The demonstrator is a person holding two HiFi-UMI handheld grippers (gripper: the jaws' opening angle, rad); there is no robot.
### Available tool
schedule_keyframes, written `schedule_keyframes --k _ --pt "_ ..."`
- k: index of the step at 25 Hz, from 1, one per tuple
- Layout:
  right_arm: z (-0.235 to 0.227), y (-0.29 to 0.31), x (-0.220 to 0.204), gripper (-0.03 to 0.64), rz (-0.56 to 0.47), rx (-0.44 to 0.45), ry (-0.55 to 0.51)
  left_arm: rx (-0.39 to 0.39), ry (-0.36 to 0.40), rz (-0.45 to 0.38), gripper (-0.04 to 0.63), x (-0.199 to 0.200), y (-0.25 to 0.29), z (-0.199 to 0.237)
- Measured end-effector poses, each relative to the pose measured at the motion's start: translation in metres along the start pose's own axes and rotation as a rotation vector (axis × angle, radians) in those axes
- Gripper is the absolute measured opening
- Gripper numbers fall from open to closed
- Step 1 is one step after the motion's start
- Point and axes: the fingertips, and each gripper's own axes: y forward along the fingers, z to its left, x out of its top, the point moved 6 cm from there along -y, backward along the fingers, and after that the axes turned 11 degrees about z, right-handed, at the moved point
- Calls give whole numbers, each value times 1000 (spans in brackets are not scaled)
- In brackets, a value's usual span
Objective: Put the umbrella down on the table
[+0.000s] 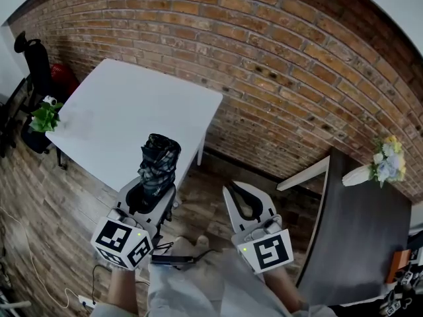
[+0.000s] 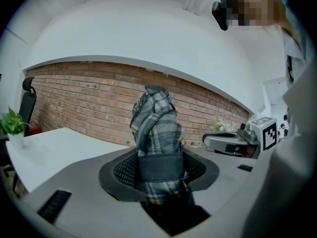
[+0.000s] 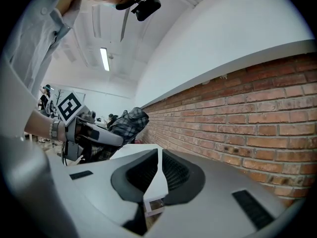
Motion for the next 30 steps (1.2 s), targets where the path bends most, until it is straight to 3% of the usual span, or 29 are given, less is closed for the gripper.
schedule_keyframes --k 15,30 --pt "-10 27 -16 57 64 -31 16 22 58 125 227 2 80 63" --pt "-25 55 -41 57 140 -72 48 51 95 365 227 -27 217 133"
